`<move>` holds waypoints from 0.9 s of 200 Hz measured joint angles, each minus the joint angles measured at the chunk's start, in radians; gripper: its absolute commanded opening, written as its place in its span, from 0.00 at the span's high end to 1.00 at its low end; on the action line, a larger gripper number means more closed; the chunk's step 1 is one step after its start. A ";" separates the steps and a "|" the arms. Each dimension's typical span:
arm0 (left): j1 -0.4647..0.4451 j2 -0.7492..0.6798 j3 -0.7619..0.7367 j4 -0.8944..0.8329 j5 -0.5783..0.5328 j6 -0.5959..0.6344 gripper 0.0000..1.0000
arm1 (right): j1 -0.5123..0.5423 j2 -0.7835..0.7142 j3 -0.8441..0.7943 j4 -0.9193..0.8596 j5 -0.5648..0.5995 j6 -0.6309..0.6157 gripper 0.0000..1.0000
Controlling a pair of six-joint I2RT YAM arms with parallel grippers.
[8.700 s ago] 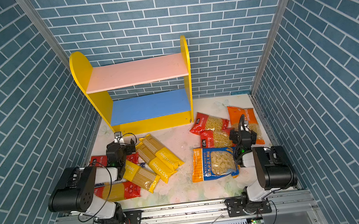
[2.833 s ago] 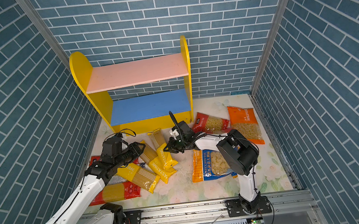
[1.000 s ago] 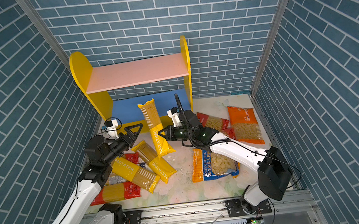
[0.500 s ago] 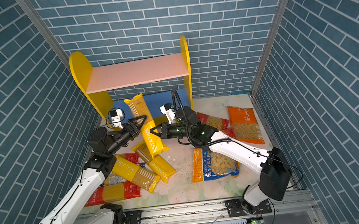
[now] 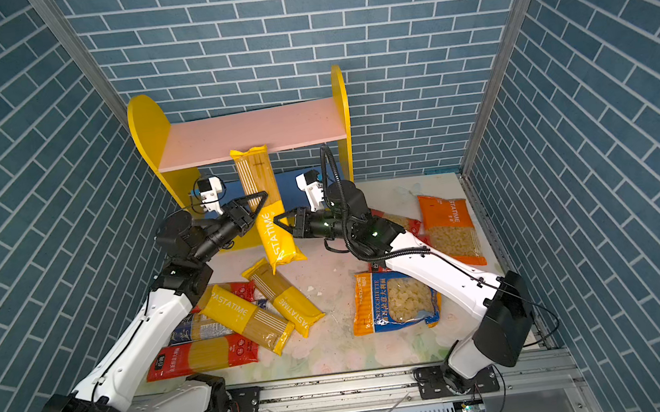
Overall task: Place and organize the pasta boxes and bags onto the shelf
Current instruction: 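Carry the upright spaghetti pack with both grippers up toward the pink shelf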
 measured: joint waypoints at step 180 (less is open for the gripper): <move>0.207 0.357 0.606 -0.229 0.073 -0.122 1.00 | -0.098 0.256 0.326 0.057 -0.274 0.066 0.71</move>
